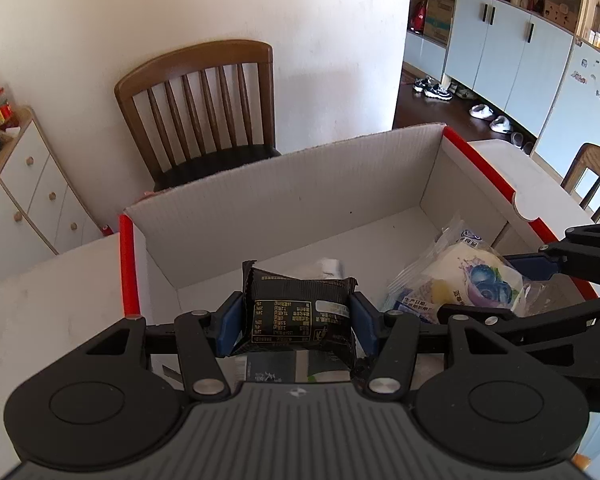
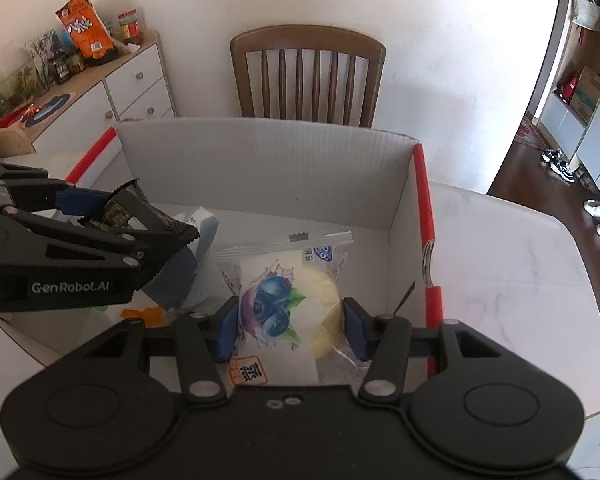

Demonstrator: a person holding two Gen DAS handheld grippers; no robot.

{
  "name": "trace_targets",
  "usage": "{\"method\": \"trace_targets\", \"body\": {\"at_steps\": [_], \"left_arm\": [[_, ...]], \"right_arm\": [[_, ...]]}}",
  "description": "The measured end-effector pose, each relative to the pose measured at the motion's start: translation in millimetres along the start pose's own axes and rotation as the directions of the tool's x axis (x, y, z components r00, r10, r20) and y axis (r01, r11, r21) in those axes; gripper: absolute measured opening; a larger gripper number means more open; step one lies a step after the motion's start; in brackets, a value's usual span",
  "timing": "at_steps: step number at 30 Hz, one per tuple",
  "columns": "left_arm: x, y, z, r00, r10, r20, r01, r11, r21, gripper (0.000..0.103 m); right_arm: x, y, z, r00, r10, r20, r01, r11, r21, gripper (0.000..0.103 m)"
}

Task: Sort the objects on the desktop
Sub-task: 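Lower both tools into the box and open them to drop the items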

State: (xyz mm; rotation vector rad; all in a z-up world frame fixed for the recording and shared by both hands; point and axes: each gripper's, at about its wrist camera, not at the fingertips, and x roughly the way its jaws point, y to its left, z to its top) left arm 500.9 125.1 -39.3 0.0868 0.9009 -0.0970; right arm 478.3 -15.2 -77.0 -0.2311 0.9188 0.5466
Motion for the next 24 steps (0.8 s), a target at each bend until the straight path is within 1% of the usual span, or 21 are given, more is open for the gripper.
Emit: {"method": "trace_targets", "body": {"at_steps": [6,13,17,19,24], "left_arm": [[6,5,-6,1.000,-0.009,-0.018,0.009,1.000,-0.024,0.056],[11,3,-10,0.999,-0.017,-0.032,0.017,1.000,-0.016,0.056],[13,2,-12,0.999,-0.021,-0.041,0.020,1.000,-0.016,0.057],[15,2,-12,0.999,-0.020,-0.045,0.020,1.000,-0.018,0.057],[13,2,-12,0.999,-0.017,-0.046,0.016,1.000,-0.023,0.058]], "right_arm": [[3,5,-3,1.000,-0.006,-0.009,0.006,1.000,-0.030,0.052],[14,13,-11,0.998,-0.019,-0.063,0.015,0.998,-0.063,0.053],[16,14,-13,0.997,-0.014,-0.079,0.009,0.998,-0.065,0.054],[15,14,-12,0.997,-0.016,-0.082,0.011,0.998,-0.065,0.056],[10,18,-9,0.998,-0.003,-0.070,-0.001,0.998,-0.064,0.065]]}}
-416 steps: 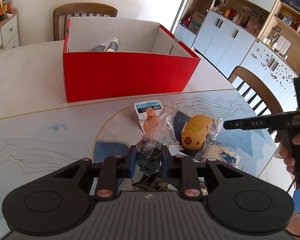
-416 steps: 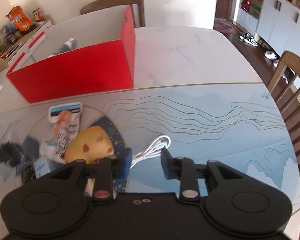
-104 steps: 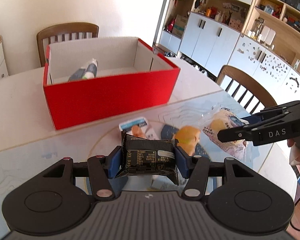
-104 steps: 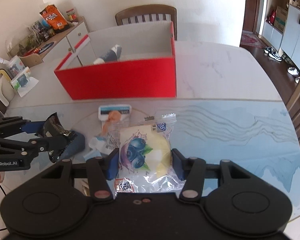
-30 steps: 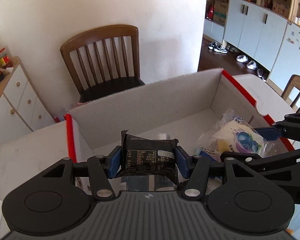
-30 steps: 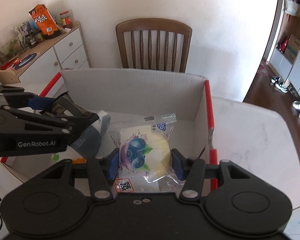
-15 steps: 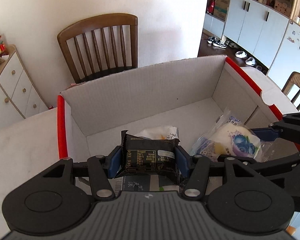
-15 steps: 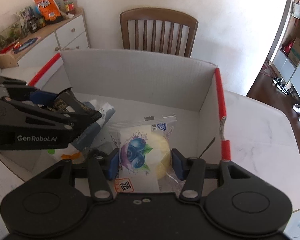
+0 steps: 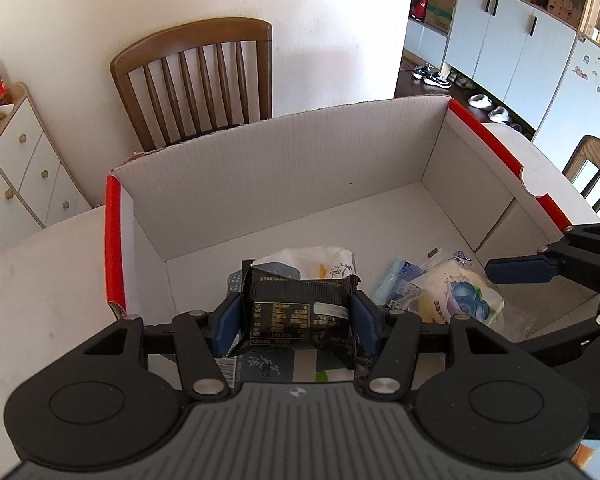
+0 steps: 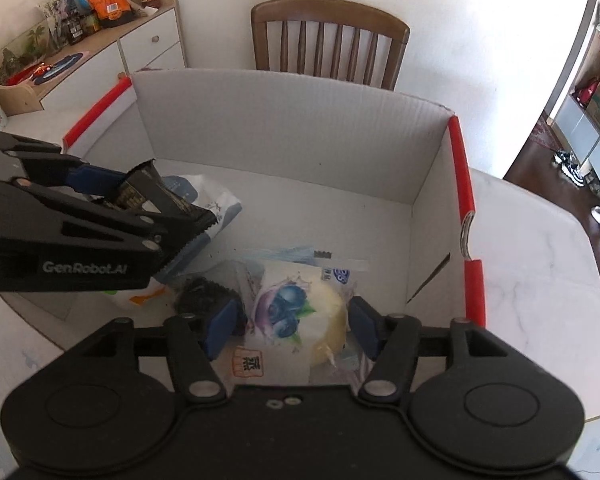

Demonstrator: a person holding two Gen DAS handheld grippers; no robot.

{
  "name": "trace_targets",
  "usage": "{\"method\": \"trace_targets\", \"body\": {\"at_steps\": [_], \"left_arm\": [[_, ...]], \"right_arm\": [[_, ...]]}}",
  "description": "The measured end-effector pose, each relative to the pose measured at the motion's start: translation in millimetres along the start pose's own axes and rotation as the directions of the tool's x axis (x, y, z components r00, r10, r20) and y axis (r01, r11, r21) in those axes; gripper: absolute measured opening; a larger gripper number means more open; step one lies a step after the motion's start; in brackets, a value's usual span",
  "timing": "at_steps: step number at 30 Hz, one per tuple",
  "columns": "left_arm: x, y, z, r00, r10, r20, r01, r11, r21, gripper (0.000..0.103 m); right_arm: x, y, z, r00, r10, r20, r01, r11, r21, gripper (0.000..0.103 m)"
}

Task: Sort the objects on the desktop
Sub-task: 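Lower both tools into the box and open them to drop the items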

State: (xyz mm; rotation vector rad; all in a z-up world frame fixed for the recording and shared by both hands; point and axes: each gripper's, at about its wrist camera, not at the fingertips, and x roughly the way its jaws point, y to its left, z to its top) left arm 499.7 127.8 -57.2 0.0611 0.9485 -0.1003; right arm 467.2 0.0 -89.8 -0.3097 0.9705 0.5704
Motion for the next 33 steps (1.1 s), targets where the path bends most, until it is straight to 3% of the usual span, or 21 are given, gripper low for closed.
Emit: {"method": "trace_targets", "body": {"at_steps": [33], "left_arm": [[-91,-15,-2,0.993,-0.001,0.117,0.004,1.000,-0.028,0.062]], "right_arm": [[-78,8,-6,0.992,0.017,0.121,-0.016,1.000,-0.007,0.065]]}}
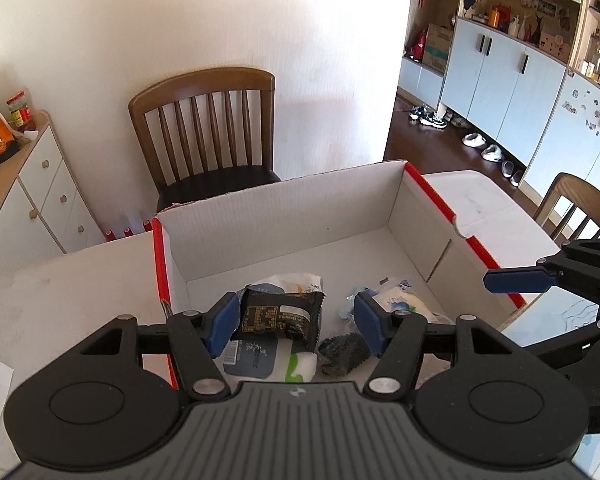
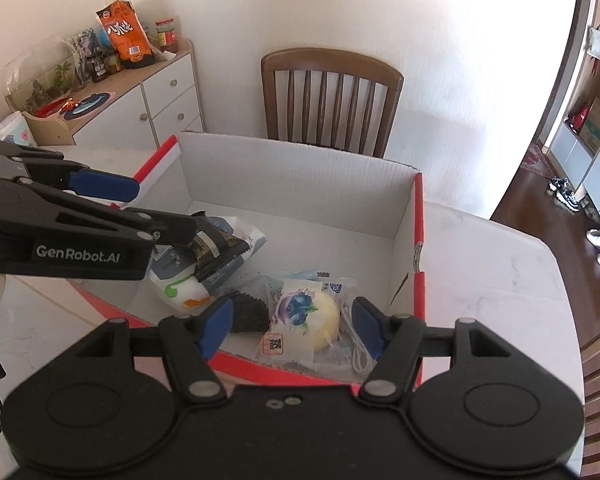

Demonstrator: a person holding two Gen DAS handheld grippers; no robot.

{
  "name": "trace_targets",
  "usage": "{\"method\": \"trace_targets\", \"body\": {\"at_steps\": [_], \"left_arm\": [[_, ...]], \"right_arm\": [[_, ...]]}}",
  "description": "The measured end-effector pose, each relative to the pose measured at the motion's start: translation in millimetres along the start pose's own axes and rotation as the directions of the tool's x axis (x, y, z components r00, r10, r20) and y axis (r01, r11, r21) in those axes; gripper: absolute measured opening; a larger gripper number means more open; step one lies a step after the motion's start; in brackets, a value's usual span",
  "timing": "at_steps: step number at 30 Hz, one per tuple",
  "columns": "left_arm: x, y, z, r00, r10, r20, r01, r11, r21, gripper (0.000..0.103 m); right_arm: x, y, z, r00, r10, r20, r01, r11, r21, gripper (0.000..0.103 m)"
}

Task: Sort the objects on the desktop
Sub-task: 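Lower both tools into the box and open them to drop the items, then move both tools back over the remaining items on the table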

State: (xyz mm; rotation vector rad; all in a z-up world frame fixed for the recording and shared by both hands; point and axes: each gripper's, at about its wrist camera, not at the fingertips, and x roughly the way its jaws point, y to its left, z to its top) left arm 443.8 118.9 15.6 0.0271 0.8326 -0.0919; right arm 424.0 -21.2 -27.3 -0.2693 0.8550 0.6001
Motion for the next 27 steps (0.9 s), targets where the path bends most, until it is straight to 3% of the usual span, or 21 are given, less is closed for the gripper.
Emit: {"method": "trace_targets", "body": {"at_steps": [27], "left_arm": [[-73,-16,-47,0.997,-0.055,0.046,0.057,0.998,-0.030,0.062]], "right_arm": [[-69,-1,-44,0.998,0.038,0.051,-0.037,0.999,-0.018,0.065]]}}
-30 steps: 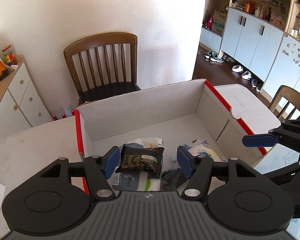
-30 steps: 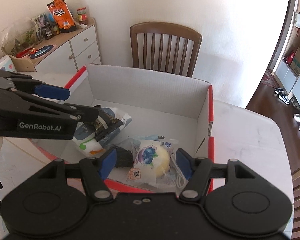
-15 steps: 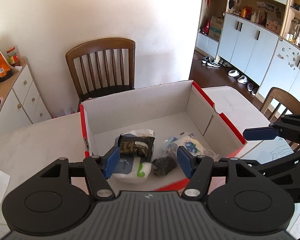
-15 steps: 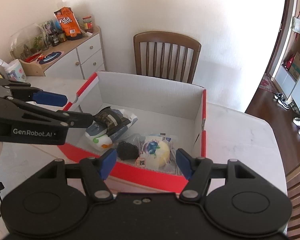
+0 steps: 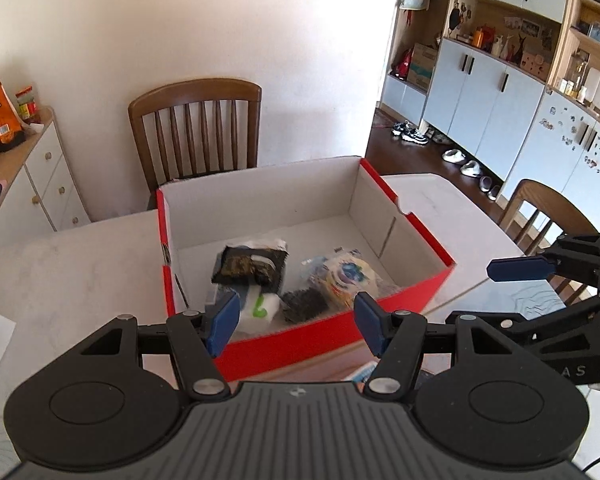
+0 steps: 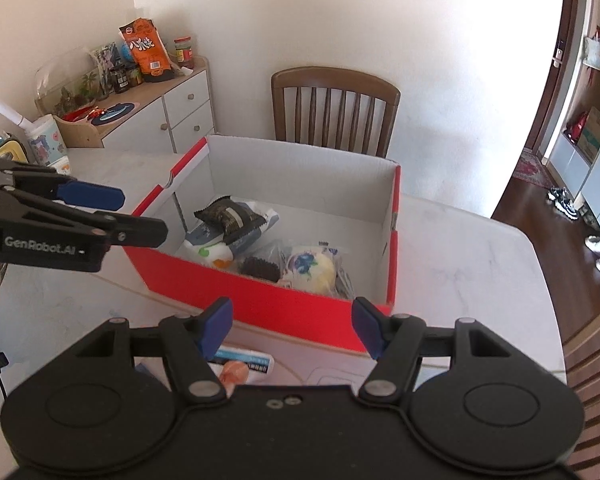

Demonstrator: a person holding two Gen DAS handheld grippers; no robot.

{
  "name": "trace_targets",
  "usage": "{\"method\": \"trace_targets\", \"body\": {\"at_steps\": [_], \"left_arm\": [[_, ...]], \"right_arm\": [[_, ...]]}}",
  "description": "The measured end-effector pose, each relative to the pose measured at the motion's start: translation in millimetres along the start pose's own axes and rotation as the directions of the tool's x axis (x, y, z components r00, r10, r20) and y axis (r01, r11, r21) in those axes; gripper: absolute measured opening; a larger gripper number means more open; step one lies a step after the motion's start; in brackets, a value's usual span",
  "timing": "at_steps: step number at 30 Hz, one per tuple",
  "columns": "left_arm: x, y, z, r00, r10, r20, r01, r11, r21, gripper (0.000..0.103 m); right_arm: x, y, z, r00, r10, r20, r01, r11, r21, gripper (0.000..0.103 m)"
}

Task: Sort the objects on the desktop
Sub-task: 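Move both tools back over the remaining items on the table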

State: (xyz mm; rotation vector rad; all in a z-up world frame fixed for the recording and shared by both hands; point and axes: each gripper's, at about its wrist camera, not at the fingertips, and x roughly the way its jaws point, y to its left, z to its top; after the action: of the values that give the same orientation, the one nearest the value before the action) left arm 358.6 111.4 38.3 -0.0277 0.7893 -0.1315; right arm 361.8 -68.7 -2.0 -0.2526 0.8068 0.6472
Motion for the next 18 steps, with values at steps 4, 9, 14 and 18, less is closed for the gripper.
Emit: {"method": "trace_targets", "body": {"at_steps": [4,9,14,18], "left_arm": [[-6,-6,-10,1.000,-0.020,-0.001,0.020,1.000,-0.003,0.062],[-15,-12,-22,0.999,-0.040,-0.003,0.040,0.999,-0.003,0.062],[-25,-18,-39,0.998,-0.060,0.001,0.060,0.998,-0.001,0.062],[-27,-24,-54,0.998,-0.061,-0.004,0.061,0.998,0.018,0.062]], "right_arm": [[-6,-2,-8,1.000,-0.004,0.005,0.004,1.000,0.017,0.065],[-11,-3,-20,1.000,-0.010,0.004,0.010,1.000,0.019,0.065],[-15,-5,-31,1.000,-0.013,0.000,0.013,1.000,0.028,0.065],[-15,-6,-40,1.000,-0.018,-0.006,0.018,0.999,0.033,0.065]]}}
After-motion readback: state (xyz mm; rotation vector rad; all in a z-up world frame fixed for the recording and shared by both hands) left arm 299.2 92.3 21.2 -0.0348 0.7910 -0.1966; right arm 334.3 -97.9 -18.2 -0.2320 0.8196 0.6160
